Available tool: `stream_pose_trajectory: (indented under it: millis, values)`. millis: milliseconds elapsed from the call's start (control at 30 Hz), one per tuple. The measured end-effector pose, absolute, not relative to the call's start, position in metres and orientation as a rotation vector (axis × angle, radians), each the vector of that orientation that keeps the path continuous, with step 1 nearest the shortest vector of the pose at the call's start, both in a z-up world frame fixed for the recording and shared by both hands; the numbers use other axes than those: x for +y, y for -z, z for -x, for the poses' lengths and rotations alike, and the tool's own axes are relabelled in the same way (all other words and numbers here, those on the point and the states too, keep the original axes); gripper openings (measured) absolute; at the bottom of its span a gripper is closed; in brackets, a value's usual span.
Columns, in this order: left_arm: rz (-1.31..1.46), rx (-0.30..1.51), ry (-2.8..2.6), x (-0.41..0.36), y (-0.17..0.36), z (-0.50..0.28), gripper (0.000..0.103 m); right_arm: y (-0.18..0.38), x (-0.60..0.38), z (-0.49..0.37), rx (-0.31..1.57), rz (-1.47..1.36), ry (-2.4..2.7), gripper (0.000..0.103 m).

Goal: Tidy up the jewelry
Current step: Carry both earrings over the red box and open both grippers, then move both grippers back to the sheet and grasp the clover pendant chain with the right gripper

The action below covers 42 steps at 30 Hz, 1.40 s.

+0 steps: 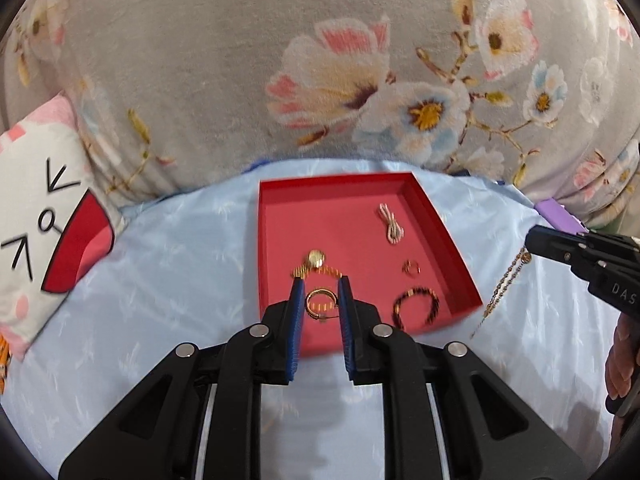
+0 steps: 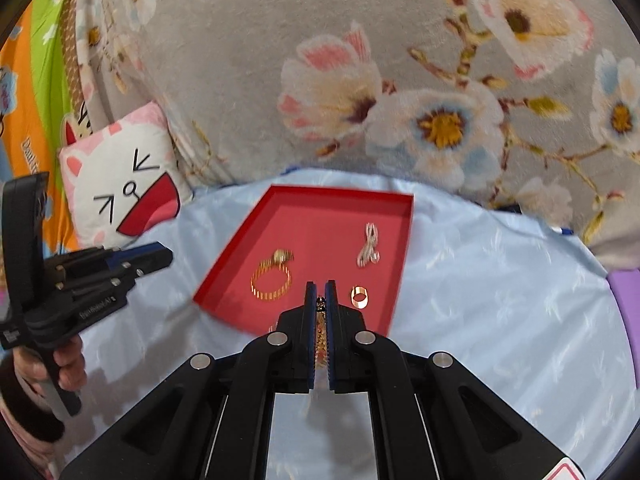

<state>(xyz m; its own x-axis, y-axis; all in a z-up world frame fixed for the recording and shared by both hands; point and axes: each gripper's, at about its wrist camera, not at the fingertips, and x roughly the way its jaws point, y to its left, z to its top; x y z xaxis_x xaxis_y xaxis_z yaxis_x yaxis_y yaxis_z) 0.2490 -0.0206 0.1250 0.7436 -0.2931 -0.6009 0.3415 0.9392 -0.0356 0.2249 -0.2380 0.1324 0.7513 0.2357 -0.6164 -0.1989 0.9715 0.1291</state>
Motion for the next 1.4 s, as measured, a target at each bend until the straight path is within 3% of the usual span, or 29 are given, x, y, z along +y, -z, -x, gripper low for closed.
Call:
stream_pose_trajectory:
  millis: [200, 500, 867, 900, 967, 1033, 1200, 1400]
  values:
    - [-0.072, 0.663, 0.327, -0.042, -0.131, -0.314, 0.016, -0.140, -0.229, -0.300, 0.718, -0.095, -0.237, 0.003]
    - [-0.051, 0.779, 0.267, -0.064, -0.100, -0.406, 0.016, -0.090, -0.211, -0.391, 0.830, -0.116, -0.213, 0.003]
    - [-0.113, 0.871, 0.165, -0.077, -0.056, -0.454, 0.018, -0.045, -0.200, -0.430, 0.892, -0.077, -0.147, 0.005]
    - [-0.121, 0.872, 0.153, -0.076, -0.053, -0.455, 0.021, -0.045, -0.202, -0.431, 0.888, -0.082, -0.146, 0.009]
    - [-0.117, 0.869, 0.134, -0.075, -0.050, -0.458, 0.049, -0.047, -0.205, -0.429, 0.875, -0.090, -0.149, 0.012]
    - [-0.097, 0.846, 0.118, -0.070, -0.050, -0.458, 0.061, -0.050, -0.209, -0.424, 0.855, -0.096, -0.146, 0.020]
    - [-0.075, 0.793, 0.140, -0.065, -0.064, -0.446, 0.062, -0.065, -0.217, -0.397, 0.798, -0.083, -0.156, 0.025]
    - [-0.051, 0.705, 0.188, -0.043, -0.097, -0.388, 0.072, -0.081, -0.228, -0.332, 0.743, -0.073, -0.201, 0.035]
